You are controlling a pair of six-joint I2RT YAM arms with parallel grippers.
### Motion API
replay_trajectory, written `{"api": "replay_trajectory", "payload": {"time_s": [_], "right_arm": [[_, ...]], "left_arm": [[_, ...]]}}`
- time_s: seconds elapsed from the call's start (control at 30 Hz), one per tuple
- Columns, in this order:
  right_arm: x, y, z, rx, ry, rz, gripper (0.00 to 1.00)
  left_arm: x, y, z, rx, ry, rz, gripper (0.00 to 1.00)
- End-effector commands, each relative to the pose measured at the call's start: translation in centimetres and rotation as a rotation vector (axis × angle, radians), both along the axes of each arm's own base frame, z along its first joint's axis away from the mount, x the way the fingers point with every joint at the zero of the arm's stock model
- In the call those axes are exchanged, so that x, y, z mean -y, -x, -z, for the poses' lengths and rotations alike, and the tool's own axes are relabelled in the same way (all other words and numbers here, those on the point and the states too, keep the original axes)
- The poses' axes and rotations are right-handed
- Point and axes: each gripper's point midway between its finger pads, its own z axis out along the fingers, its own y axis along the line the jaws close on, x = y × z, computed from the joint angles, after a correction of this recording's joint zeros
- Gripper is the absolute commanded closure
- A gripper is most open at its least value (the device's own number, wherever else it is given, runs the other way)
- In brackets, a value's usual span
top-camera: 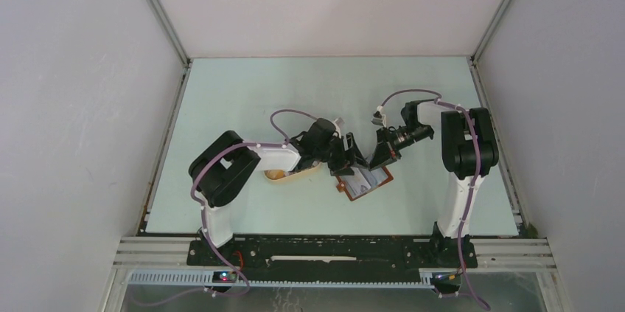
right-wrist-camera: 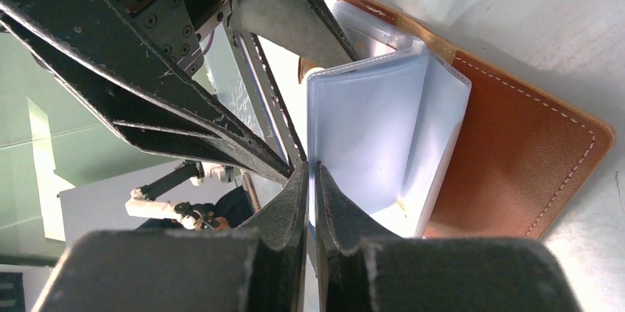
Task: Put the credit cards into the card holder
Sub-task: Insert the credit card into the card holder.
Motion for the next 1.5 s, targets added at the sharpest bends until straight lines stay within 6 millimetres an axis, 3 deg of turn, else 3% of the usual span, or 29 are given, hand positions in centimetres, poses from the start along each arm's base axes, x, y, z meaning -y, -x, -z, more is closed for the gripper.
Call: {"api": "replay_trajectory", "payload": {"time_s": [0.0,0.27,0.5,0.97,1.47], "right_arm": [[-0.2,-0.4,0.0,0.013,0.002,-0.013,0.88],[-0.2,-0.3,0.0,0.002,-0.004,-0.019,0.92],[-0.2,-0.2,0.1,0.001,-0.006,-0.023,0.9],[-0.3,0.1,0.3,-0.007,-0.004,-0.041,0.88],[0.5,-0.4,0.3,0.009,0.01,-0.022,0.87]], "left_arm": [[0.8,-1.1,-1.4,0.015,0.022,-0.006,0.26],[0.0,-1.6,-1.0,0.009,0.012,-0.047,0.33],[-0.1,-1.8,-0.8,0.003,0.016,-0.052,0.37],[0.0,-1.7,-0.4,-0.009,0.009,-0.049,0.38],[-0.1,-1.3,0.1,-0.031,-0.002,-0.04,0.56]]}}
